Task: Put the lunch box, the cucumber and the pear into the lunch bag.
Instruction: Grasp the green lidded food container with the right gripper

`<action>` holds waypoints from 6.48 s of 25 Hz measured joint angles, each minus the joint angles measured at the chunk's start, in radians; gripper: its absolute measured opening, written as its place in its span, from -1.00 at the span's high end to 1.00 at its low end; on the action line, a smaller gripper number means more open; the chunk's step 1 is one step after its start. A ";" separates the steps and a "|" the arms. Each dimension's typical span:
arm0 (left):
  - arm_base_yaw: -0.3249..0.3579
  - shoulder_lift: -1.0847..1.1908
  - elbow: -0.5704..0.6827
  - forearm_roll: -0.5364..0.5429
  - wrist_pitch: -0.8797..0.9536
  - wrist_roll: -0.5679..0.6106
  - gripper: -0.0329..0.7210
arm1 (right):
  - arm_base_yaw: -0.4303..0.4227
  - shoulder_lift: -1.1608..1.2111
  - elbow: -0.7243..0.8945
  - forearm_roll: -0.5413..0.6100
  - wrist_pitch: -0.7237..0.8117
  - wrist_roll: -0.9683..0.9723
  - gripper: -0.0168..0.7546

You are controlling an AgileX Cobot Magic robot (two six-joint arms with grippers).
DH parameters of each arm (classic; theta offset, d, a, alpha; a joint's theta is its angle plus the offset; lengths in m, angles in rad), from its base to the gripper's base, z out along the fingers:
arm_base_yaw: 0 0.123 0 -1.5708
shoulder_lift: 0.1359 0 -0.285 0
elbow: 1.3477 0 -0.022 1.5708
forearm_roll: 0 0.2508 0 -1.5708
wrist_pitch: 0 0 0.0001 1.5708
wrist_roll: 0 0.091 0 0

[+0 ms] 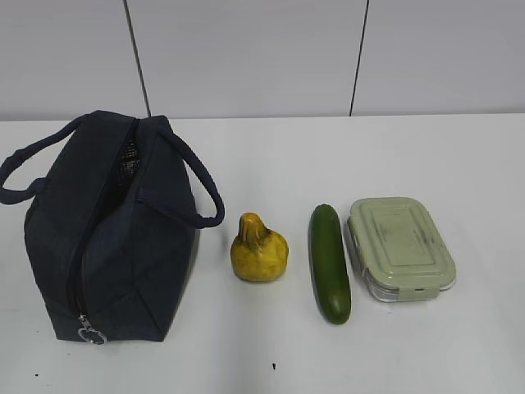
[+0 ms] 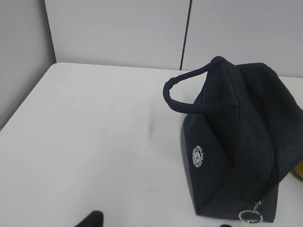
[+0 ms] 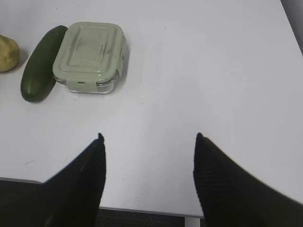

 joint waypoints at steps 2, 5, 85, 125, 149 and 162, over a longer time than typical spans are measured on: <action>0.000 0.000 0.000 0.000 0.000 0.000 -0.24 | 0.000 0.000 0.000 0.000 0.000 0.000 -0.24; 0.000 0.000 0.000 0.000 0.000 0.000 -0.24 | 0.000 0.000 0.000 0.000 0.000 0.000 -0.24; 0.000 0.000 0.000 -0.001 0.000 0.000 -0.24 | -0.437 1.941 -0.667 0.964 0.030 -0.862 -0.23; 0.000 0.000 0.000 -0.001 0.000 0.000 -0.24 | -0.396 2.118 -0.677 1.031 0.024 -1.000 -0.54; 0.000 0.000 0.000 -0.001 0.000 0.000 -0.24 | -0.396 2.151 -0.687 1.085 0.029 -1.038 -0.03; 0.000 0.000 0.000 -0.001 0.000 0.000 -0.24 | -0.396 2.151 -0.687 1.092 0.033 -1.036 -0.01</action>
